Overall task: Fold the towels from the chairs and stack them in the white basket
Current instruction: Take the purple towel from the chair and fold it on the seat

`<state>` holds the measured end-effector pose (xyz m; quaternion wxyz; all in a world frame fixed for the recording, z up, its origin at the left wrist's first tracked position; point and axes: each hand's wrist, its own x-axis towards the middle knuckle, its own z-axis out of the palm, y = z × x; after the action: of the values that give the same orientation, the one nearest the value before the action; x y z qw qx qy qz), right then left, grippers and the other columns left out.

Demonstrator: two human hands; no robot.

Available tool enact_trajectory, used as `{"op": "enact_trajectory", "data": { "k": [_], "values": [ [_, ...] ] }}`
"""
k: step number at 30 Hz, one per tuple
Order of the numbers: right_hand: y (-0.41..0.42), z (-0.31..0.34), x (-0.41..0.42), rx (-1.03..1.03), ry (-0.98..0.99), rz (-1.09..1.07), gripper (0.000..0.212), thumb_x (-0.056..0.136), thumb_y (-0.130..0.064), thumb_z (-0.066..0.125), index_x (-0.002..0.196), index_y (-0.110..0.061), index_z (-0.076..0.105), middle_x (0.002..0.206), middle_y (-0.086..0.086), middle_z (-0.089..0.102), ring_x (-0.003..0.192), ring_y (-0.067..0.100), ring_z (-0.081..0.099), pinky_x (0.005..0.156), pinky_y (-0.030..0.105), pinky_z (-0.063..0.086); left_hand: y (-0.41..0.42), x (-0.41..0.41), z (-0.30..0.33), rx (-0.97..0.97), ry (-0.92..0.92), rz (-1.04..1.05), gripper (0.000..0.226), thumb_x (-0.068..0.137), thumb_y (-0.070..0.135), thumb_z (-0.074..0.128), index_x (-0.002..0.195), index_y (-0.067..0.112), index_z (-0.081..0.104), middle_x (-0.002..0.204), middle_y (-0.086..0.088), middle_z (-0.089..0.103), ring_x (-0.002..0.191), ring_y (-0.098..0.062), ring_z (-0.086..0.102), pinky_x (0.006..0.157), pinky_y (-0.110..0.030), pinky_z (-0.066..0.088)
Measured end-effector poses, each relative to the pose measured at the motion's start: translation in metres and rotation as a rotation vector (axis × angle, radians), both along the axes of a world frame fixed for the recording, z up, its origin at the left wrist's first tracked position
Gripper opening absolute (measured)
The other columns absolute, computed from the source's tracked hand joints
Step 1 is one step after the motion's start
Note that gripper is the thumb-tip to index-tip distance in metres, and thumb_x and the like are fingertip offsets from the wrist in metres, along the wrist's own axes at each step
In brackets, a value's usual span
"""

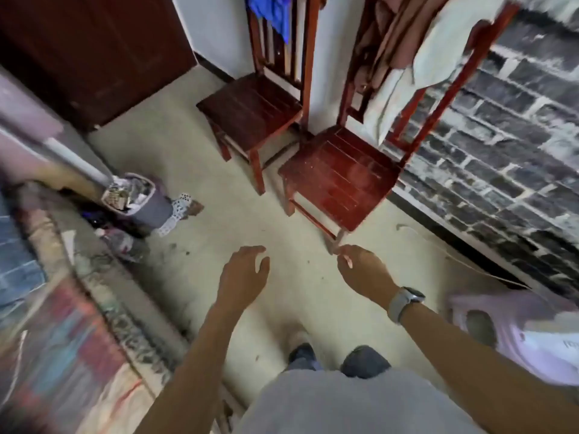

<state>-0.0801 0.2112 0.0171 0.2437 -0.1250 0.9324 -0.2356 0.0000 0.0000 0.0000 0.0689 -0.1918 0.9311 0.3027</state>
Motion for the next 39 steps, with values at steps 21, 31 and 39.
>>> {"op": "enact_trajectory", "data": {
  "k": [21, 31, 39],
  "values": [
    [-0.332, -0.016, -0.372, -0.045, -0.082, 0.087, 0.032, 0.094, -0.018, 0.039, 0.12, -0.015, 0.057, 0.125, 0.006, 0.059, 0.116, 0.027, 0.053, 0.101, 0.036, 0.04, -0.313, -0.349, 0.003, 0.049, 0.016, 0.174, 0.034, 0.091, 0.026, 0.049, 0.119, 0.01, 0.058, 0.122, -0.009, 0.058, 0.113, -0.025, 0.053, 0.097, -0.032, 0.037],
    [-0.426, 0.021, -0.534, -0.096, 0.037, -0.153, 0.031, 0.094, -0.017, 0.04, 0.117, -0.015, 0.06, 0.12, 0.004, 0.063, 0.105, 0.022, 0.059, 0.088, 0.028, 0.043, -0.419, -0.569, 0.022, 0.103, -0.01, -0.099, 0.034, 0.094, 0.026, 0.043, 0.125, 0.014, 0.052, 0.126, -0.005, 0.054, 0.114, -0.021, 0.051, 0.101, -0.034, 0.04],
    [-0.456, 0.072, -0.662, -0.155, 0.449, -0.748, 0.029, 0.091, -0.015, 0.047, 0.117, -0.013, 0.058, 0.115, 0.009, 0.062, 0.104, 0.028, 0.057, 0.083, 0.034, 0.043, -0.452, -0.754, 0.055, 0.082, 0.273, -0.488, 0.029, 0.09, 0.022, 0.05, 0.116, 0.013, 0.059, 0.114, -0.006, 0.062, 0.107, -0.023, 0.058, 0.091, -0.033, 0.044]
  ]
}}
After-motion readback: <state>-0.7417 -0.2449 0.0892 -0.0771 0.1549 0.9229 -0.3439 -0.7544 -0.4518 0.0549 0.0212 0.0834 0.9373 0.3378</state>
